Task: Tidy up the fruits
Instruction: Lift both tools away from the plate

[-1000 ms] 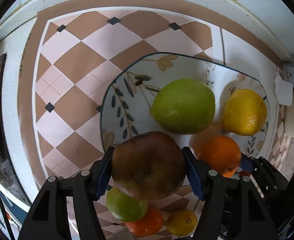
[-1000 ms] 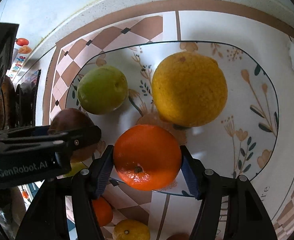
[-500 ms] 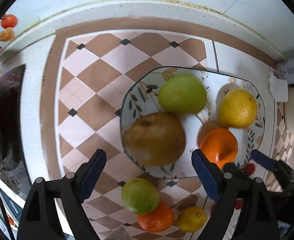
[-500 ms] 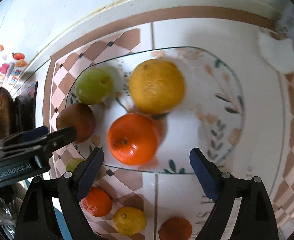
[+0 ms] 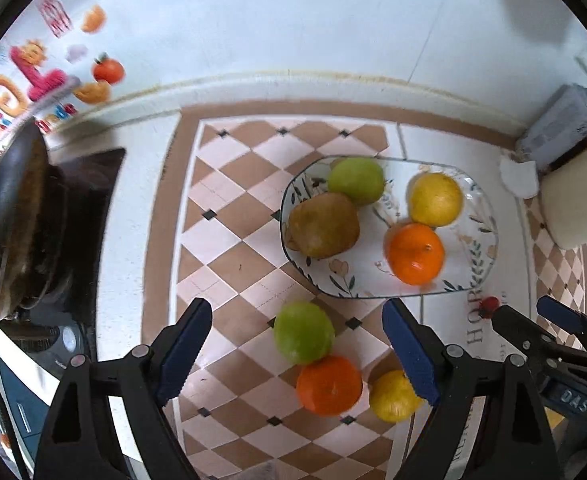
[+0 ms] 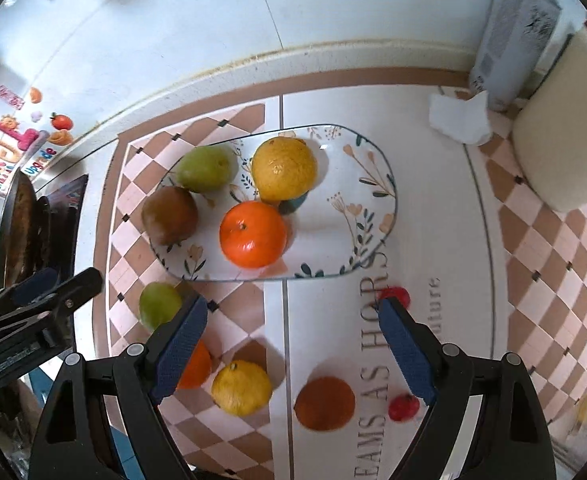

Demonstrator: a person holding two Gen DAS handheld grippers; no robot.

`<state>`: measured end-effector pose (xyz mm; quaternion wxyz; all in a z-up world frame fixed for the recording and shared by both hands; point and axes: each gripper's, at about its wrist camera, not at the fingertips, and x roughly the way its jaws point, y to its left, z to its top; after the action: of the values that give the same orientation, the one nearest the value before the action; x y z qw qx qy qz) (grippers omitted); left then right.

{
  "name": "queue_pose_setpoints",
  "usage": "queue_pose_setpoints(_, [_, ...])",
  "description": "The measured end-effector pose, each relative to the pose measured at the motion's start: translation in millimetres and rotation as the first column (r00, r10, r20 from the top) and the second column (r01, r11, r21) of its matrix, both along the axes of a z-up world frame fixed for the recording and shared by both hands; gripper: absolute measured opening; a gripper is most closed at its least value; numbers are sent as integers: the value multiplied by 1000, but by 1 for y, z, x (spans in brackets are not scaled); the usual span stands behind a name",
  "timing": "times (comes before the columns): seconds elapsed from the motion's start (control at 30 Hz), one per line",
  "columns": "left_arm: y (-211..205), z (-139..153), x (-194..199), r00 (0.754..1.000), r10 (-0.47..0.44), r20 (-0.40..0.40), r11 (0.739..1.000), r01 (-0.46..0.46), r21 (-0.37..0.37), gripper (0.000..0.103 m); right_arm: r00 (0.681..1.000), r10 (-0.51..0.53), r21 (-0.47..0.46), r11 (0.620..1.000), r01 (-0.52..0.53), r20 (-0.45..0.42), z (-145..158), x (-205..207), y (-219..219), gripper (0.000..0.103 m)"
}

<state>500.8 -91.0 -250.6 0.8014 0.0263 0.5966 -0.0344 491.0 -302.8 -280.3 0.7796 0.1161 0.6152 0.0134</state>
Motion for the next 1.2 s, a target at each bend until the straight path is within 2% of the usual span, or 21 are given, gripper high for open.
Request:
queue_pose_setpoints(0.37, [3, 65, -65, 985, -24, 172, 999, 31, -37, 87, 990, -14, -24, 1000, 18, 139, 70, -67, -4, 90])
queue_pose_setpoints(0.77, [5, 105, -110, 950, -24, 312, 998, 38, -42, 87, 960, 9, -64, 998, 9, 280, 140, -116, 14, 90])
queue_pose_setpoints(0.97, [4, 110, -118, 943, -23, 332, 998, 42, -48, 87, 954, 0, -52, 999, 17, 301, 151, -124, 16, 90])
queue_pose_setpoints(1.2, [8, 102, -108, 949, 23, 314, 998, -5, -60, 87, 961, -38, 8, 999, 37, 275, 137, -121, 7, 90])
